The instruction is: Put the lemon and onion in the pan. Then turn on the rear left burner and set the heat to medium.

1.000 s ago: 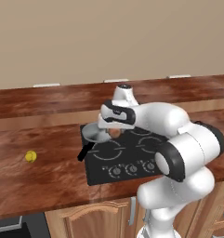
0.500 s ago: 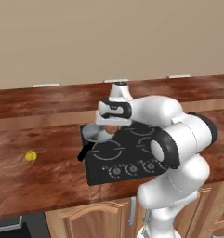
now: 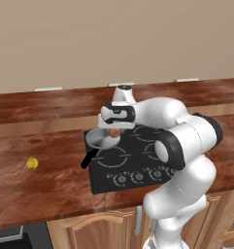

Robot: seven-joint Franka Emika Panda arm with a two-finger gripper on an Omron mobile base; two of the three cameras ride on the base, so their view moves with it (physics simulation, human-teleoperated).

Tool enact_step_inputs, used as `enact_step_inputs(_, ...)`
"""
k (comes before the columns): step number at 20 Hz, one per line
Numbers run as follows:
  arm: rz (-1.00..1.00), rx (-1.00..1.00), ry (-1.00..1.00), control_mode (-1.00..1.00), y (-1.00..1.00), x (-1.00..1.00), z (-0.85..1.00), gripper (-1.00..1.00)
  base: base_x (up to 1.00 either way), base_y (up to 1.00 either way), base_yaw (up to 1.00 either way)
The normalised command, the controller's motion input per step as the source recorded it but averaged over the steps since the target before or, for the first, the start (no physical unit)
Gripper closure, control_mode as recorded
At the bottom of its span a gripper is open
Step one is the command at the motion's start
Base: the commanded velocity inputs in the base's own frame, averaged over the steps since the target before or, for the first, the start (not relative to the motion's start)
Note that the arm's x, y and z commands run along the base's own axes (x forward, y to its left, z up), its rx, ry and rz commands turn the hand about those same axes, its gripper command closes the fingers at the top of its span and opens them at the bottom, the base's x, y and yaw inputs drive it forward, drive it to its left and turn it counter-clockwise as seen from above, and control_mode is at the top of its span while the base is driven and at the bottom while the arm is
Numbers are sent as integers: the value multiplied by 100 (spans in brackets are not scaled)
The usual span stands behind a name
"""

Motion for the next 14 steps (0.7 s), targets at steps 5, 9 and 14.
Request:
enact_step_inputs(5,0,0,-4,-100,2,21,-14,100,0,0,0)
enact_step_inputs(9,0,0,-2,-100,4,16,-19,100,0,0,0)
enact_step_inputs(14,0,0,-1,-100,8,17,-13,100,0,0,0)
